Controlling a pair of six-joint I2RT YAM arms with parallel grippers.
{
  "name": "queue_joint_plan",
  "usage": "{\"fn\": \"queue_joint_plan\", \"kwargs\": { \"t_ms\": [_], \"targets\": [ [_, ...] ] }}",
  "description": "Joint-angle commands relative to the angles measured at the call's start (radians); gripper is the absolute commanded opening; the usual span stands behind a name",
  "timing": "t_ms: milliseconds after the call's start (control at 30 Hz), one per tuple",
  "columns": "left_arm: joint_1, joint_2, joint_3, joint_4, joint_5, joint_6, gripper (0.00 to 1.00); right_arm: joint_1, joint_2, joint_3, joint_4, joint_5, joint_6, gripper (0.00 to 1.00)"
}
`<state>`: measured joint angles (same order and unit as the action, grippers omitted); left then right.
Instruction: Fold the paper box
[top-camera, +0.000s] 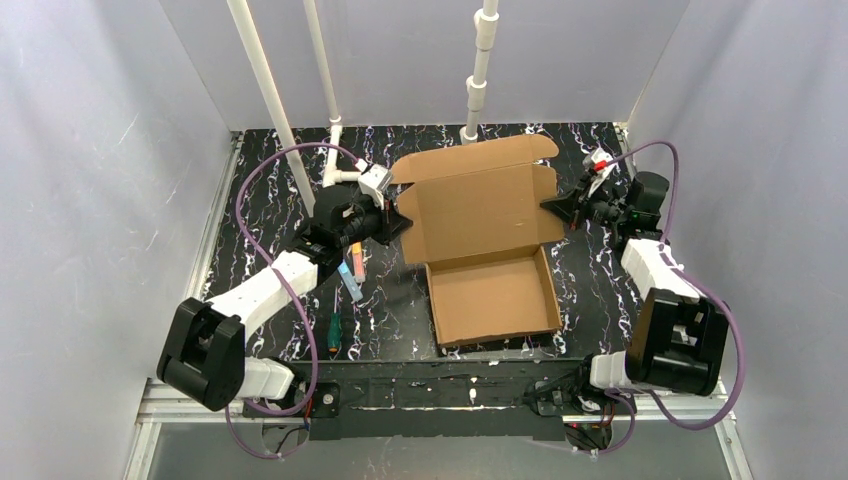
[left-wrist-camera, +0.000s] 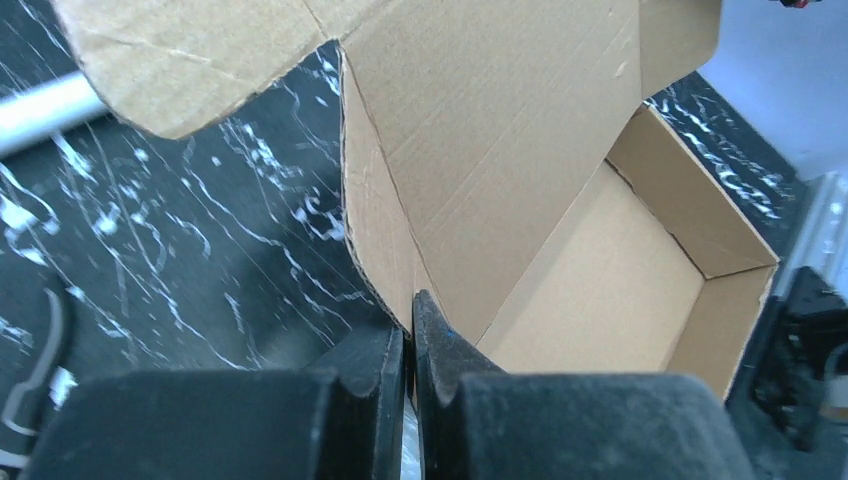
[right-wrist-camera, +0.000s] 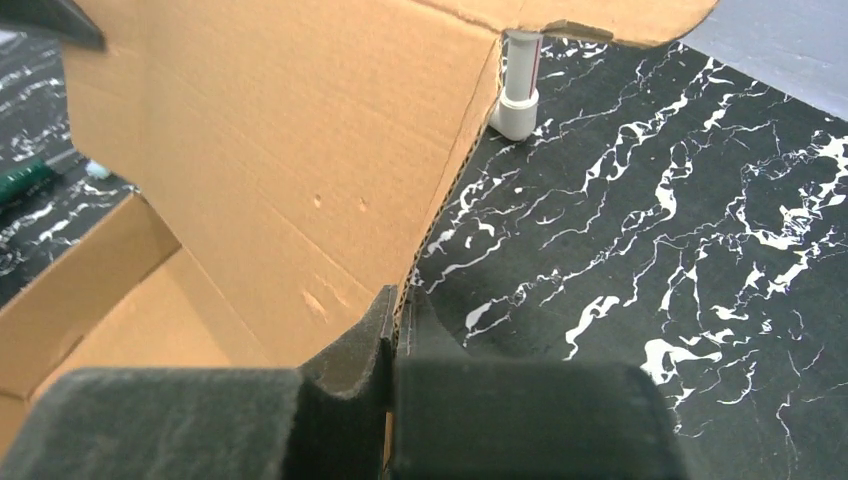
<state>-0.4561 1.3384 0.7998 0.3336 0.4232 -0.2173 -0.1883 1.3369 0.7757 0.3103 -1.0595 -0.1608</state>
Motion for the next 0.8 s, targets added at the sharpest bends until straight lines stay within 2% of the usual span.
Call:
{"fn": "queue_joint_plan", "kwargs": {
  "t_ms": [0, 100, 267, 333, 433, 533, 633, 767],
  "targets": [
    [-0.004, -0.033, 0.015, 0.107, -0.104, 0.225, 0.0, 0.015, 0.068, 0.08, -0.135, -0.045, -0.26, 0.02],
    [-0.024, -0.029, 0.019, 0.135, -0.136, 0.327, 0.0, 0.046, 0.096, 0.138, -0.211, -0.021, -0.346, 0.03],
    [-0.063, -0.016, 0.032, 0.154, -0.186, 0.452, 0.0, 0.072, 0.135, 0.219, -0.242, -0.004, -0.394, 0.16],
    [-0.078, -0.02, 0.026, 0.158, -0.222, 0.495, 0.0, 0.072, 0.155, 0.263, -0.347, 0.023, -0.456, 0.25],
    [-0.098, -0.041, 0.01, 0.16, -0.269, 0.543, 0.0, 0.07, 0.157, 0.334, -0.558, 0.111, -0.602, 0.46],
    [-0.116, -0.063, -0.013, 0.163, -0.298, 0.578, 0.0, 0.05, 0.115, 0.33, -0.679, 0.193, -0.672, 0.59],
    [-0.128, -0.085, -0.038, 0.163, -0.308, 0.595, 0.0, 0.017, 0.037, 0.295, -0.753, 0.248, -0.726, 0.66],
    [-0.146, -0.129, -0.083, 0.162, -0.316, 0.612, 0.0, 0.01, -0.086, 0.28, -0.975, 0.293, -0.892, 0.68]
  ]
}}
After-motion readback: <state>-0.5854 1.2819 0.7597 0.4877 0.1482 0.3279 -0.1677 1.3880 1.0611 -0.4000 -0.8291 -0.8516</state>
